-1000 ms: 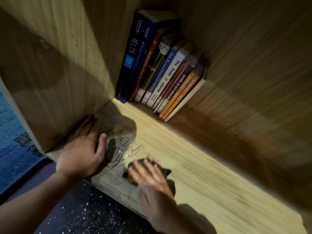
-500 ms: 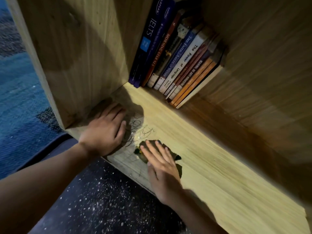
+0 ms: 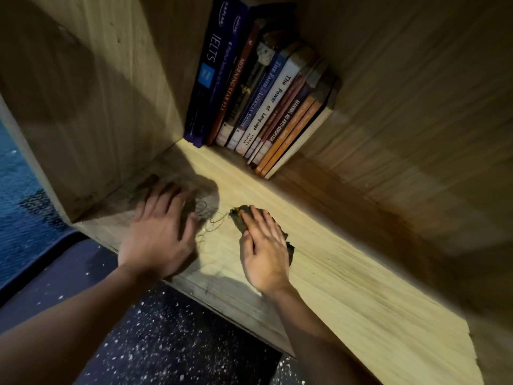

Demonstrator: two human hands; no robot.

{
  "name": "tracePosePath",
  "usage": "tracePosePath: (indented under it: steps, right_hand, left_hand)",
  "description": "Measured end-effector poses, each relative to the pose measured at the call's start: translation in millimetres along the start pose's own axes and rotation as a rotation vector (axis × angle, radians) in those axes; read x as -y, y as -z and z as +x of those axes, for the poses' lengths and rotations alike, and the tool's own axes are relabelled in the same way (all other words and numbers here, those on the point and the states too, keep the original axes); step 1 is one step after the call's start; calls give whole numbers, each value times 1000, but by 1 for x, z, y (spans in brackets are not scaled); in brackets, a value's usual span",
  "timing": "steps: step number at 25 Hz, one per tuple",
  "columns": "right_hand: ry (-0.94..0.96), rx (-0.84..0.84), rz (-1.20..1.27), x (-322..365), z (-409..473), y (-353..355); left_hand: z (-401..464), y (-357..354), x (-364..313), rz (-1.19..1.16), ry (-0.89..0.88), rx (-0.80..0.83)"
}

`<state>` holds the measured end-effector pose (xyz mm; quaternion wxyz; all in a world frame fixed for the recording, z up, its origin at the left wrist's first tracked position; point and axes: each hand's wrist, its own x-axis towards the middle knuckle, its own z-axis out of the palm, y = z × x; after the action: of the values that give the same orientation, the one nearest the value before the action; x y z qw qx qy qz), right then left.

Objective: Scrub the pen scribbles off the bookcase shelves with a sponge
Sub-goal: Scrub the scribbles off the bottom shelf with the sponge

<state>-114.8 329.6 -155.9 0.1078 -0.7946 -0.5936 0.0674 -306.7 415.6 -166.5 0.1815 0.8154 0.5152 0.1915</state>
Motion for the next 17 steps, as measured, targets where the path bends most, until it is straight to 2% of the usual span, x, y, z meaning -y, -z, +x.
tracePosePath:
  steps: [5, 9, 12, 13, 15, 17]
  right_hand:
    - [-52, -27, 11, 12, -9, -8]
    - [220, 128, 73, 16, -64, -2]
    - [333, 146, -76, -29, -65, 10]
    - [270, 122, -126, -43, -55, 11]
    - [3, 47, -107, -52, -27, 10]
    - [-221, -50, -52, -35, -4, 2]
  left_hand:
    - [0, -4, -2, 3, -5, -75]
    - [-2, -3, -1, -19, 5, -85]
    - [-4, -2, 0, -6, -16, -86]
    - [-5, -1, 0, -3, -16, -84]
    - [-5, 0, -1, 4, -7, -69]
    - [-2, -1, 0, 8, 0, -55]
